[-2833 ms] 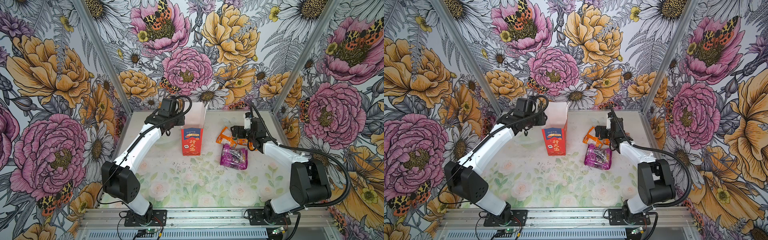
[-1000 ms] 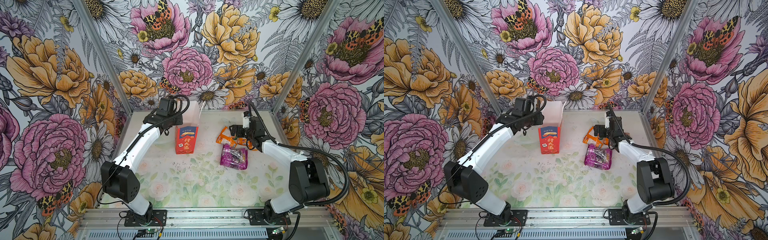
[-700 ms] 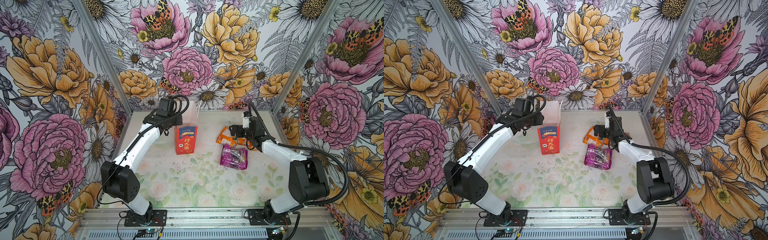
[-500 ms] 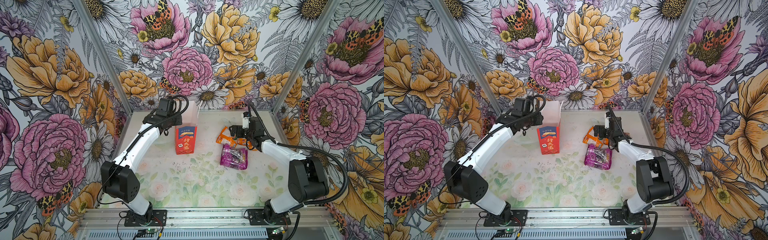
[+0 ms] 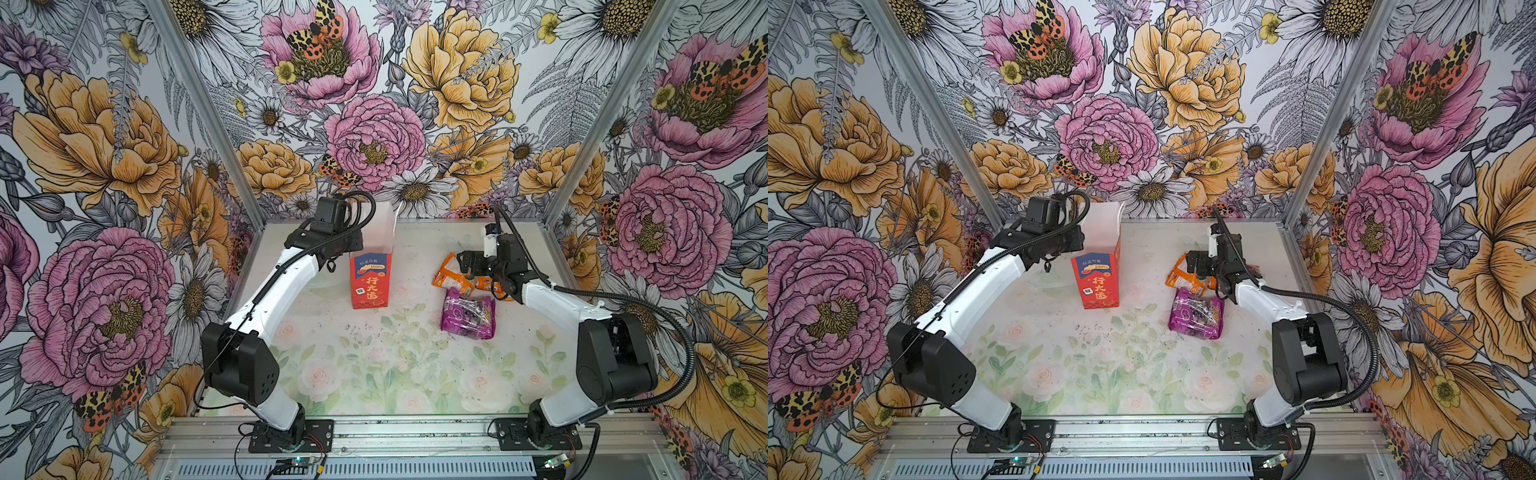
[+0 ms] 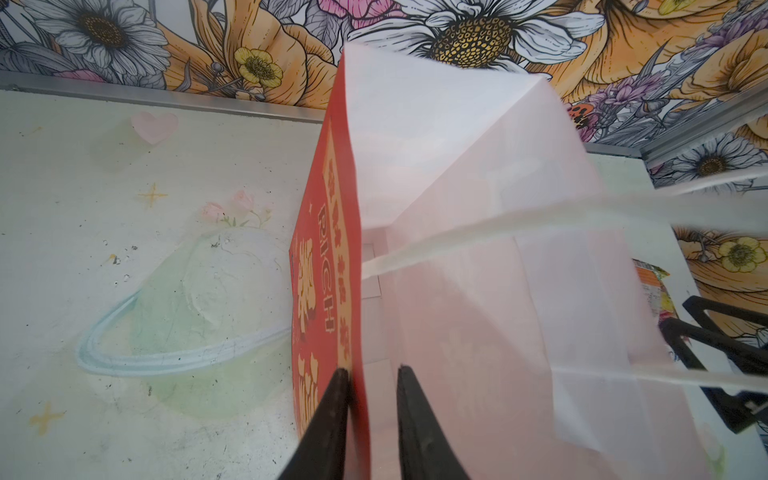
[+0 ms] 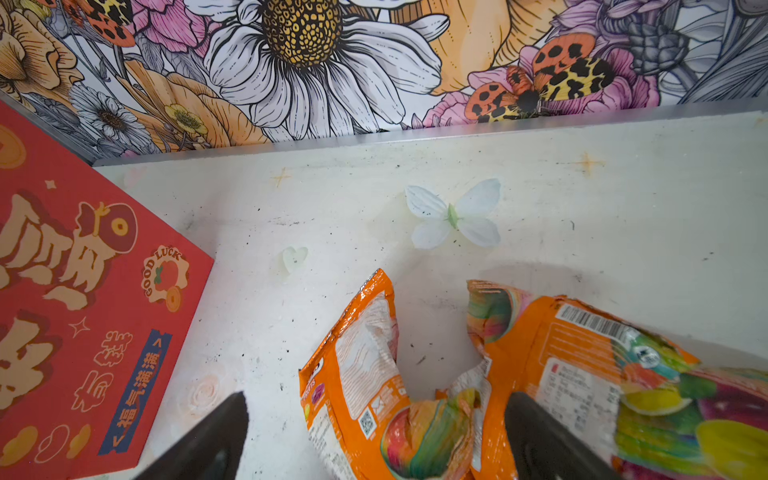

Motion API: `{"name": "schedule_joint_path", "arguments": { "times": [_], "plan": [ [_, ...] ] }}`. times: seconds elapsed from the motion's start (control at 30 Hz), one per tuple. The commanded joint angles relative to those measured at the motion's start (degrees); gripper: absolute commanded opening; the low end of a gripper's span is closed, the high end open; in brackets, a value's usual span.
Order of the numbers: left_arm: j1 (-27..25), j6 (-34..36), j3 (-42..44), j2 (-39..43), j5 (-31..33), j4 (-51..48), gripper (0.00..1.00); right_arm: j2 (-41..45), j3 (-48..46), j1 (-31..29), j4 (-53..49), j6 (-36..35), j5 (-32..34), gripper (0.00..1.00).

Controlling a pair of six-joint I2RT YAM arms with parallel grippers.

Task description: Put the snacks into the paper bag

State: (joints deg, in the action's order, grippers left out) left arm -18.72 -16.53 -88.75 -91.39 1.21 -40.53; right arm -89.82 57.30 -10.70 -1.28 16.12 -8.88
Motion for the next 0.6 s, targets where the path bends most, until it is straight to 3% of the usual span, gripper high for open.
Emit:
{"name": "schedule_joint_path", "arguments": {
  "times": [0.0, 0.57],
  "plan": [
    [0.70, -0.40, 0.78, 2.38, -1.23, 0.02, 0.23, -0.67, 1.85, -0.47, -0.03, 0.76, -0.44, 0.97],
    [1.21, -0.34, 2.16, 4.66, -0.69, 0.02, 0.31, -0.75, 2.25, -0.95, -0.12, 0.76, -0.50, 0.97]
  ]
}}
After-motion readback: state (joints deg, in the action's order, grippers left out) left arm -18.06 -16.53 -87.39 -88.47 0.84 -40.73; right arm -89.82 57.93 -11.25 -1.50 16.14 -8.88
